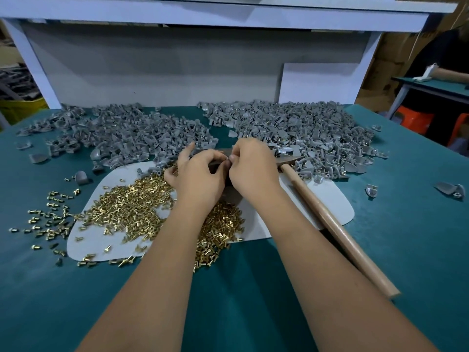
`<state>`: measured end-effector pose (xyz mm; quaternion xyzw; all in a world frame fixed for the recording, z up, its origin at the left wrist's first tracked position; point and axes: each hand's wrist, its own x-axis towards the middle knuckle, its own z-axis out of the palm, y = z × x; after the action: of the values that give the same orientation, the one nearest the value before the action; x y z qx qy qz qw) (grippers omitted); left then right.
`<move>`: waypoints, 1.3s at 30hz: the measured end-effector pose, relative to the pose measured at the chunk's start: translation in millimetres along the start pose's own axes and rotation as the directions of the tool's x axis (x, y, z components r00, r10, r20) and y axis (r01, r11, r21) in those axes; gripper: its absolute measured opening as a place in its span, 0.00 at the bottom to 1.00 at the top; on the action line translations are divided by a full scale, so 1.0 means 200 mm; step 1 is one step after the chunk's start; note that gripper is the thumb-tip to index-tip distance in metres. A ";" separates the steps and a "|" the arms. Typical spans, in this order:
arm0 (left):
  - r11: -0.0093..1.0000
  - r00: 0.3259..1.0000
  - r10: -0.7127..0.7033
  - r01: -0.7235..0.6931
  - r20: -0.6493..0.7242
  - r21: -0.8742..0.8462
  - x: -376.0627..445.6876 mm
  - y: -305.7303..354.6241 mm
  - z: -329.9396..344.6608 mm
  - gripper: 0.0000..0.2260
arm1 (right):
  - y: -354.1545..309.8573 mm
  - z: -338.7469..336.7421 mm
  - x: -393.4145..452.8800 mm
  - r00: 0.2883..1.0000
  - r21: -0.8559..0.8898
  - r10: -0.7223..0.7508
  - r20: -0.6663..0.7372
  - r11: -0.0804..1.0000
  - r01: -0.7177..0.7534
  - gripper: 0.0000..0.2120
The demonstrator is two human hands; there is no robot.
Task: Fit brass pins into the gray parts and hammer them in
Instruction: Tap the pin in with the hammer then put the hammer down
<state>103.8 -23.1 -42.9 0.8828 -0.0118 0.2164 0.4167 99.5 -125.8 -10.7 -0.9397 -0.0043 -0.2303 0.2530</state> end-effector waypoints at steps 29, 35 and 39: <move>0.998 0.997 -0.067 0.066 0.044 0.019 0.01 -0.01 0.00 0.04 | 0.08 0.06 -0.01 0.998 0.323 0.038 -0.045 0.946 -0.022 0.05; 0.996 0.991 -0.081 0.084 0.102 -0.026 0.01 0.00 -0.03 0.06 | 0.10 -0.08 -0.02 0.974 0.514 0.224 -0.036 0.840 -0.174 0.11; 0.995 0.987 -0.095 0.100 0.132 -0.030 0.00 0.01 -0.04 0.08 | 0.18 -0.24 -0.03 0.945 0.326 0.311 -0.106 0.908 -0.262 0.10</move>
<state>99.7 -19.0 -36.6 0.8869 0.0004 0.1372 0.4411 79.0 -179.5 6.0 -0.8583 0.1179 -0.2594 0.4268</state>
